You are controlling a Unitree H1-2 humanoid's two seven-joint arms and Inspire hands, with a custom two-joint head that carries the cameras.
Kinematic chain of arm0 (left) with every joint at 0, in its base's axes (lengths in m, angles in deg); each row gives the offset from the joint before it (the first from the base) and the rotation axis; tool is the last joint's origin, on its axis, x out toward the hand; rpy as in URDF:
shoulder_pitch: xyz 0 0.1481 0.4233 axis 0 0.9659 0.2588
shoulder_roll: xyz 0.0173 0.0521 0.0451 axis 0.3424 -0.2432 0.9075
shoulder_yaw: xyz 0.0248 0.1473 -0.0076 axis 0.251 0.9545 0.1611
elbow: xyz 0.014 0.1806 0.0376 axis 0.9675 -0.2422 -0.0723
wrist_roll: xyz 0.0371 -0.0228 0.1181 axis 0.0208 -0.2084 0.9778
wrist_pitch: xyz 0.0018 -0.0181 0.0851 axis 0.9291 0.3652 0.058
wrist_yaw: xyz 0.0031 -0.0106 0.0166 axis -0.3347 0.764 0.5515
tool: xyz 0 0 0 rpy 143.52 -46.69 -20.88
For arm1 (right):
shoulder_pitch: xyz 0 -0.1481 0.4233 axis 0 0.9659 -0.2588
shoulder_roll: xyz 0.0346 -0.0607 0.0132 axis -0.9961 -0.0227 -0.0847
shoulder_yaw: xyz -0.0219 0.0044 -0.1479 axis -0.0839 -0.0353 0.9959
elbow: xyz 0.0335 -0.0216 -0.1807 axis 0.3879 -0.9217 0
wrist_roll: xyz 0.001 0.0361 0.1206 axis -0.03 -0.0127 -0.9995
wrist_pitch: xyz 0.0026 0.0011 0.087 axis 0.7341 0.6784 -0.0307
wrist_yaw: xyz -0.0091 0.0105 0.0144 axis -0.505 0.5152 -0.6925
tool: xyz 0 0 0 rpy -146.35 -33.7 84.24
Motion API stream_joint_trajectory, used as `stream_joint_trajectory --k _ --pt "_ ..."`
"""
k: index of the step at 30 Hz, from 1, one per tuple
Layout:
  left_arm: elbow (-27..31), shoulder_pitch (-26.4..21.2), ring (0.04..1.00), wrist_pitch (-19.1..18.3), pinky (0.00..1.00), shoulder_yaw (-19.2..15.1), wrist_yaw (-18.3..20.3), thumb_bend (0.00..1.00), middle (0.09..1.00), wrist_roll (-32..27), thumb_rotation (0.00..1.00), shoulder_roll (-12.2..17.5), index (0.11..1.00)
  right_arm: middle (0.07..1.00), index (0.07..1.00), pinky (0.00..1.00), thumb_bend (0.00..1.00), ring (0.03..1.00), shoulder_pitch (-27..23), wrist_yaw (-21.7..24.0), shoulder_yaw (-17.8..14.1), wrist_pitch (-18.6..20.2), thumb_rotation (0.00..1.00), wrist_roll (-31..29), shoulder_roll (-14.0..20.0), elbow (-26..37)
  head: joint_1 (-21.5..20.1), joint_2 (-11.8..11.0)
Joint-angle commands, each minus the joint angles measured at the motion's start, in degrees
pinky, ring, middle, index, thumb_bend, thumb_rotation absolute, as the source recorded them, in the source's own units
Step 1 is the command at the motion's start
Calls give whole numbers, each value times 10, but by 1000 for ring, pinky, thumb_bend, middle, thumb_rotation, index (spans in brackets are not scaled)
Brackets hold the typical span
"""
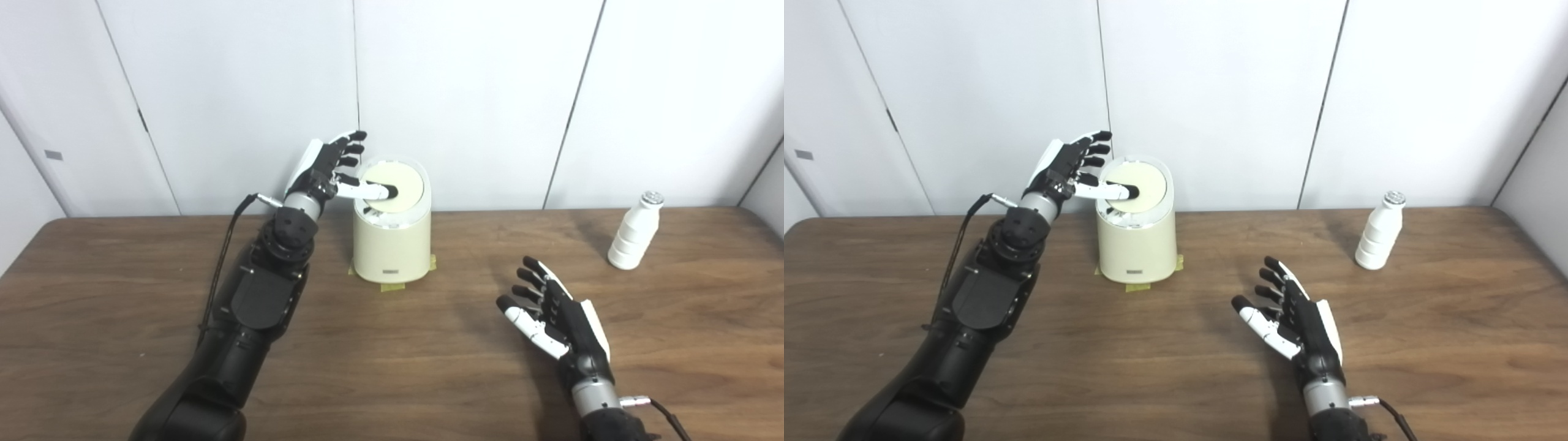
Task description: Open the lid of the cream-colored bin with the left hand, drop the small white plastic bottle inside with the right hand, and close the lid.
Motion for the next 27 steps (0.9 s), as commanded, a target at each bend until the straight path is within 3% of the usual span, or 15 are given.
stream_joint_trajectory --k 1,5,9,19,27 --pt "3 -42 843 18 714 2 -2 886 875 9 51 6 930 873 887 656 529 809 -21 -6 -1 -32 429 -1 -4 16 -2 -1" --pt "-4 -45 854 23 739 14 -8 893 878 29 41 10 923 872 885 655 526 808 -22 -8 0 -32 415 1 -4 16 -1 -1" --pt "-1 -46 818 19 676 26 -6 897 880 45 51 13 923 870 883 656 529 805 -22 -8 -1 -32 419 -3 -6 19 -2 1" --pt "8 -59 761 -40 626 48 8 854 859 70 0 10 893 873 880 653 555 815 -21 -4 -3 -28 402 -25 -5 21 -2 3" --pt "1 -72 773 -55 637 83 12 891 855 108 0 17 875 868 882 644 561 808 -21 -7 -1 -28 423 -19 -4 21 -4 4"
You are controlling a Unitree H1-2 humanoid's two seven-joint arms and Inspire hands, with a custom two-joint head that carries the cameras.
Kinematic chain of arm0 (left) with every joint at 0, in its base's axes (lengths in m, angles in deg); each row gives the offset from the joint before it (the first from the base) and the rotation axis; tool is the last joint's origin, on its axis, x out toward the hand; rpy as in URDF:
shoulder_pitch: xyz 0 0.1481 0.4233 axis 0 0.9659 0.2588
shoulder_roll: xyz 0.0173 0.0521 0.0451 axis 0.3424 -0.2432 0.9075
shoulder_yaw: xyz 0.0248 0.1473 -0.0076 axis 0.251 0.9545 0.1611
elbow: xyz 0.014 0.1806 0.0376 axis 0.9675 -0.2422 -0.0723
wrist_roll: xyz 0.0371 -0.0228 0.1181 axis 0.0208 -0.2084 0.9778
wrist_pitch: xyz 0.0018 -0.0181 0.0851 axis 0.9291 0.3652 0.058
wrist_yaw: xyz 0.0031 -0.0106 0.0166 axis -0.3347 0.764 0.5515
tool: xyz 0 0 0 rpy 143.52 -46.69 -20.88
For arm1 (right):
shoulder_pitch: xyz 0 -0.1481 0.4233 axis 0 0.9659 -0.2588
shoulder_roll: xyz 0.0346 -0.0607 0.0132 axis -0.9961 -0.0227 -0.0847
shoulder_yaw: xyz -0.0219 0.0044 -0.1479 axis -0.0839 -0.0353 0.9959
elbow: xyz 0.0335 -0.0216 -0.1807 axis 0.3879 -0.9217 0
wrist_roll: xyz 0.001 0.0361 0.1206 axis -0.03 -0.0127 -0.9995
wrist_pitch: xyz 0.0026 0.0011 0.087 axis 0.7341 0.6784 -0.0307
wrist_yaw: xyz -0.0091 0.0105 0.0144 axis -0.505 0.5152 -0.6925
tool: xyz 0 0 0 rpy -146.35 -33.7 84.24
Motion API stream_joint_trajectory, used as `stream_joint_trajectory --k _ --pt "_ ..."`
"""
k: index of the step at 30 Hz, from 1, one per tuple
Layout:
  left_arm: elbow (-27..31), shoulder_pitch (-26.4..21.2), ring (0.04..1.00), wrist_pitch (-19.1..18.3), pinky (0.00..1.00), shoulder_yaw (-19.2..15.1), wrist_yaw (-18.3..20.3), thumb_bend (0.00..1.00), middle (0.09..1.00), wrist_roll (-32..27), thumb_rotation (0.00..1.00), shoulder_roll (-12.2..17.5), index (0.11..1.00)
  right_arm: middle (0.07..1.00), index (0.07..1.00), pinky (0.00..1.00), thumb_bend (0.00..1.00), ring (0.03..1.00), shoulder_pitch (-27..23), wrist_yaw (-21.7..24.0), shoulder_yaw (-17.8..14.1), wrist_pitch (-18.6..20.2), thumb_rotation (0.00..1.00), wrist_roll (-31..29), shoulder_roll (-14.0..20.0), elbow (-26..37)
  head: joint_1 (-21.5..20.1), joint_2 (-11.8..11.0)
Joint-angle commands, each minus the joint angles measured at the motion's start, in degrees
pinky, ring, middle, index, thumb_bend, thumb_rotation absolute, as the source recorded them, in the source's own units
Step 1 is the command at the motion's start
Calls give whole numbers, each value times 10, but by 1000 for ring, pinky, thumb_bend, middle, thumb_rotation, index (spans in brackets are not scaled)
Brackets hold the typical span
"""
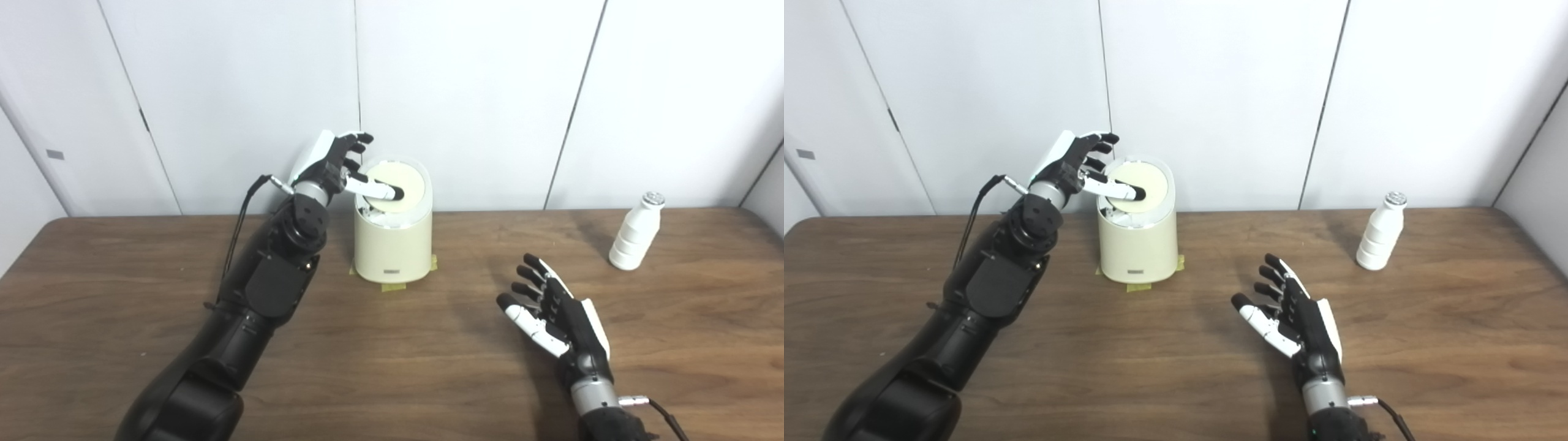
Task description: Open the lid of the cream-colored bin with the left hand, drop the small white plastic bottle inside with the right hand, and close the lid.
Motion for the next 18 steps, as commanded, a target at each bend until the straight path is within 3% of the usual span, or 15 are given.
stream_joint_trajectory --k 1,18 --pt "5 -37 776 -1 641 10 1 894 855 20 0 1 874 868 882 644 562 807 -20 -2 0 -24 424 2 -1 21 0 1" --pt "6 -34 750 22 626 54 3 898 855 89 0 18 878 875 887 658 578 816 -24 1 -4 -27 428 -10 -3 19 -1 3"
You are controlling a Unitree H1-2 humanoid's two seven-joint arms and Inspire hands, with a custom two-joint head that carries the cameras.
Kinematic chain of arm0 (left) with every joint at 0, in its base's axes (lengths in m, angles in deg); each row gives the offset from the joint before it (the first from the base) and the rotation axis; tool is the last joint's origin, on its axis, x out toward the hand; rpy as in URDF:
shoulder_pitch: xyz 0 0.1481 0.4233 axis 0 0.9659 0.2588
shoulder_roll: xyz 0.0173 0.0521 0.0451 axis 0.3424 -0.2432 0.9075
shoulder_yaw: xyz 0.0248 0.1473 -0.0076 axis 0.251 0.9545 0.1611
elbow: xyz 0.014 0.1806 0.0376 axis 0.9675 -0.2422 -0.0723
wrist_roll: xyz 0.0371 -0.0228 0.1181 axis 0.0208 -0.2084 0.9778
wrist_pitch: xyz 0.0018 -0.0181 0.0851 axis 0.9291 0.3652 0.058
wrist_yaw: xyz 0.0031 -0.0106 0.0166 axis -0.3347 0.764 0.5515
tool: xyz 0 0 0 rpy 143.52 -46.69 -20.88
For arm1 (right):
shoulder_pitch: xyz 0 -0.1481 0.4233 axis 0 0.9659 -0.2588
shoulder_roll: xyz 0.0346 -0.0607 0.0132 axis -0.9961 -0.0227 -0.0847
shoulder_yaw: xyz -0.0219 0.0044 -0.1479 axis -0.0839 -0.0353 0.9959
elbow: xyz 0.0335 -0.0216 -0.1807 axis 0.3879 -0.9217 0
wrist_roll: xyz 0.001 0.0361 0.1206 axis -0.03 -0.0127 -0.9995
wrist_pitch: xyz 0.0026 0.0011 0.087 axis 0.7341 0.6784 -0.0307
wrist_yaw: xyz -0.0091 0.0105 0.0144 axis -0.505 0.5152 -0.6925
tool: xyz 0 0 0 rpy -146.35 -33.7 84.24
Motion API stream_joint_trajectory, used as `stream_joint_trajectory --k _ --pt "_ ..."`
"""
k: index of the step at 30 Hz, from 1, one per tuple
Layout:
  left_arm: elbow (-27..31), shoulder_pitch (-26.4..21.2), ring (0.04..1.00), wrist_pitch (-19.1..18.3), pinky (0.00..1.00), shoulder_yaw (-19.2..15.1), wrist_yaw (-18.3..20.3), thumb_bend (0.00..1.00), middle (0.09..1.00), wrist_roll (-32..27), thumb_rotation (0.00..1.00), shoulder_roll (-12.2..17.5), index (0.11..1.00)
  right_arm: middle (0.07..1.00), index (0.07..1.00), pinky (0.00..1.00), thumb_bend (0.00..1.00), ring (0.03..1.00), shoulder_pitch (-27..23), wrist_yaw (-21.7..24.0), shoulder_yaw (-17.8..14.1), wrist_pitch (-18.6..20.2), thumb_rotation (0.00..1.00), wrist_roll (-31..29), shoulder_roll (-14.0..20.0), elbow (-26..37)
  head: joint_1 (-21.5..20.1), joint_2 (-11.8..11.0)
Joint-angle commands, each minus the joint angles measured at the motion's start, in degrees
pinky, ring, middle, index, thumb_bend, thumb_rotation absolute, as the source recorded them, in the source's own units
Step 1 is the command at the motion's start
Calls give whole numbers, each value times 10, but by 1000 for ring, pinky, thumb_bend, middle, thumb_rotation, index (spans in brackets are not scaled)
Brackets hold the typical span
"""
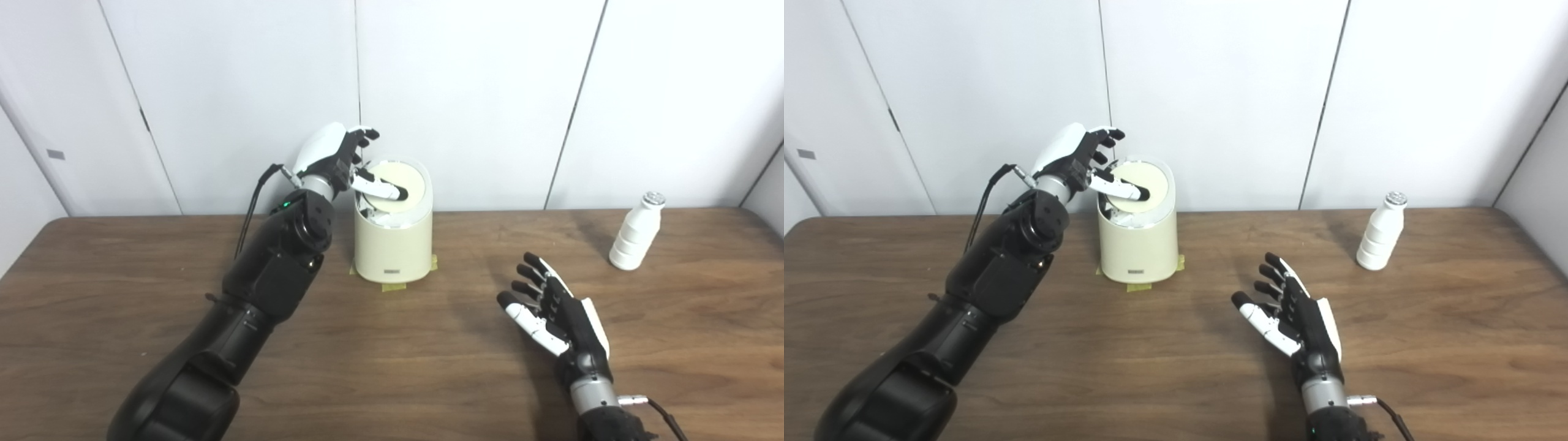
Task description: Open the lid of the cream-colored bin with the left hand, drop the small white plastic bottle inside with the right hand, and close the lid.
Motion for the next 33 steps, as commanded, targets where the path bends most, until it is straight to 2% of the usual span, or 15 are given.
stream_joint_trajectory --k 1,7,21,29,33 --pt "5 -25 750 15 629 10 -4 898 856 24 0 7 878 875 887 658 578 816 -22 1 -2 -26 428 -5 -1 19 0 1" --pt "5 -23 713 22 619 25 2 907 863 45 0 15 881 872 884 653 589 814 -23 1 -2 -26 435 -5 0 20 0 0" --pt "-7 -26 794 18 635 57 25 940 876 85 0 26 891 874 883 653 597 815 -25 1 -4 -27 422 -8 0 17 1 -1" --pt "-7 -31 790 17 662 80 63 937 867 104 0 43 906 873 883 651 598 816 -25 0 -3 -29 418 -7 0 15 0 -3" --pt "-3 -30 793 22 690 93 70 944 862 120 0 49 901 872 882 651 603 813 -25 2 -4 -28 416 -11 0 16 1 -4"
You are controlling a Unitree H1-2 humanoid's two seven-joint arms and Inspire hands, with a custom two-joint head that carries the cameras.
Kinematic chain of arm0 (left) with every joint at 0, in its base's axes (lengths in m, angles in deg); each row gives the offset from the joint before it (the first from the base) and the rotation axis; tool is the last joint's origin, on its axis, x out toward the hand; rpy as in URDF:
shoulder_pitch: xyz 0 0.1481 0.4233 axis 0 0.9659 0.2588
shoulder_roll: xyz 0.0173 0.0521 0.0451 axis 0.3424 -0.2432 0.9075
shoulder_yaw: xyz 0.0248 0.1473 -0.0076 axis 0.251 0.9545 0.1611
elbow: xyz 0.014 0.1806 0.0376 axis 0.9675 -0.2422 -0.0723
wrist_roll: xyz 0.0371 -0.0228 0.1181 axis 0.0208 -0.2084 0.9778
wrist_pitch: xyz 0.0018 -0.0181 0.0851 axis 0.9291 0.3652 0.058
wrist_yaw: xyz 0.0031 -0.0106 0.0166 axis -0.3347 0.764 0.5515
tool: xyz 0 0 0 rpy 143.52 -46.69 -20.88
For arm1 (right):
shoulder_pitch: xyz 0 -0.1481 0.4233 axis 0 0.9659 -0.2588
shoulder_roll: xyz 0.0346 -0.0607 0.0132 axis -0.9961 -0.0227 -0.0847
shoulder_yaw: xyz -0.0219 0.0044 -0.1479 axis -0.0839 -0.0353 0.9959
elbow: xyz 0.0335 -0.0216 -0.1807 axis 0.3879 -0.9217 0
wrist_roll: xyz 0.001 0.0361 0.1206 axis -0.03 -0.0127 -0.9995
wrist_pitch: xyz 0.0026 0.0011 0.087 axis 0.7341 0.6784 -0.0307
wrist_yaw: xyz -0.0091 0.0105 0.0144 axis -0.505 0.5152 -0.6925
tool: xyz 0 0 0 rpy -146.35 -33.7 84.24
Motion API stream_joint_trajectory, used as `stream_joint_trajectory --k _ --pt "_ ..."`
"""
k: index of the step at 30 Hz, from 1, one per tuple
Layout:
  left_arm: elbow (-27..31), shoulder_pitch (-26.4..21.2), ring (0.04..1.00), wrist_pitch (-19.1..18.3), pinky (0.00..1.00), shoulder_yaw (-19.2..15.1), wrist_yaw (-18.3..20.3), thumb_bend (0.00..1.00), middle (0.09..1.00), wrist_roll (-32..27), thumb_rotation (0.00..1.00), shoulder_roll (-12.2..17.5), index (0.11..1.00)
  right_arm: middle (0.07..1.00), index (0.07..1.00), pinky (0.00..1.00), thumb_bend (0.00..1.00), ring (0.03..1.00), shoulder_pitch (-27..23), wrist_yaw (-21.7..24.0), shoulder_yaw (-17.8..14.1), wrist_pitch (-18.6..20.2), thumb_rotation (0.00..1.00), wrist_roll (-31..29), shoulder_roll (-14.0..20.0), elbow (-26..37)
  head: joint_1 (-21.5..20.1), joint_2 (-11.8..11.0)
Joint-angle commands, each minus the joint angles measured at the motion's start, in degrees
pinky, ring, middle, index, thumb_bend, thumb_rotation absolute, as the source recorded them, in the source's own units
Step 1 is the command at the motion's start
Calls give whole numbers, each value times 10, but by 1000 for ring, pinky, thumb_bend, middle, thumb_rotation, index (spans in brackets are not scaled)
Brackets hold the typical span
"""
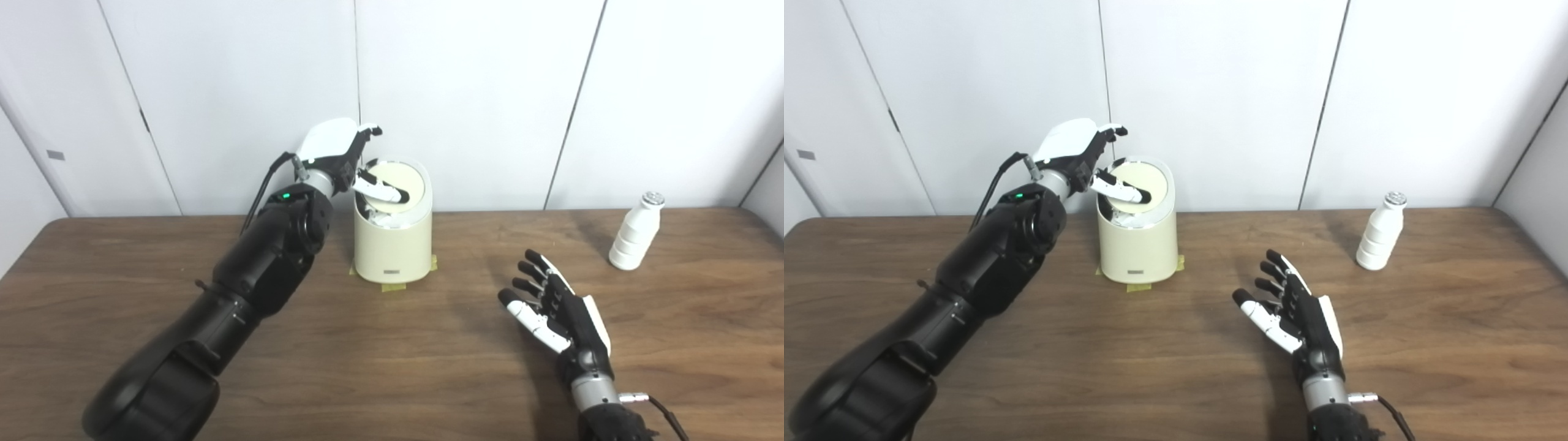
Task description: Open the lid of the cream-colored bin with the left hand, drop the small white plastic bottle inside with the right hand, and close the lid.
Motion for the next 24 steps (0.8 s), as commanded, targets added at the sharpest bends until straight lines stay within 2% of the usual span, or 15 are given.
stream_joint_trajectory --k 1,8,14,16,19,24 --pt "-3 -6 783 4 698 14 18 945 861 26 0 11 899 873 881 655 605 817 -20 2 -2 -28 411 -6 -1 16 0 0" --pt "1 -3 760 9 709 20 19 956 862 35 0 12 896 870 881 650 601 812 -22 0 -1 -34 415 -1 2 12 0 -1" --pt "2 1 763 3 701 5 22 924 863 21 0 5 895 874 883 654 600 818 -22 2 -2 -35 404 -6 1 12 1 -1" --pt "6 2 771 2 671 -1 22 914 858 18 0 5 895 872 881 653 601 816 -22 1 -3 -34 399 -8 0 13 1 -1" --pt "19 4 783 -9 646 -21 20 904 850 6 0 0 893 872 881 651 600 814 -21 0 -3 -31 395 -6 -1 16 -1 0" --pt "67 11 711 -28 599 -68 28 862 822 -28 0 -10 860 871 881 650 600 815 -20 0 -4 -32 396 -8 1 16 0 1"
